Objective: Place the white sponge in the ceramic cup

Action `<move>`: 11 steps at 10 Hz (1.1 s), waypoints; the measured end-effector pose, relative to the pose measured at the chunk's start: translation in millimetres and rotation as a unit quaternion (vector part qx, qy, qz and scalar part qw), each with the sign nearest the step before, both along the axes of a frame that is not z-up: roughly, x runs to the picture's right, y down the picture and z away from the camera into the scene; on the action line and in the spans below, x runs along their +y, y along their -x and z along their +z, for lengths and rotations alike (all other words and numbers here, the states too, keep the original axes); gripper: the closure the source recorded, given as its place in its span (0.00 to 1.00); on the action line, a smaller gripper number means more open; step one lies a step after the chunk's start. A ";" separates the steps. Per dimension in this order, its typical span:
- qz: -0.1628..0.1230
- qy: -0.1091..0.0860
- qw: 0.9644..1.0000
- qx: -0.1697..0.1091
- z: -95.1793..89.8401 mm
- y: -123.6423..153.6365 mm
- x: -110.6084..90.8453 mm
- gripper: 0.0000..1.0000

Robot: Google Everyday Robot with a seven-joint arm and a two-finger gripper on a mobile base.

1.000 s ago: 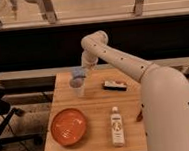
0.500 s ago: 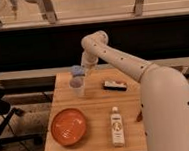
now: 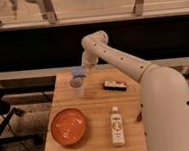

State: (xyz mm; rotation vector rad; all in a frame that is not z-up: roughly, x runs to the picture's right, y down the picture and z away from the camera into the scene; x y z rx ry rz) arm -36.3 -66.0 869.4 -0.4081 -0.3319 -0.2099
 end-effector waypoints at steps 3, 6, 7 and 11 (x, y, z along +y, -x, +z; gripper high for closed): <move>0.000 0.002 1.000 0.000 1.0 -0.5 0.4 0.36; 0.000 0.005 1.000 0.001 2.1 -0.7 1.1 0.57; 0.000 0.005 1.000 0.001 1.8 -0.6 0.7 0.61; -0.001 0.009 1.000 0.000 3.0 1.7 1.7 0.68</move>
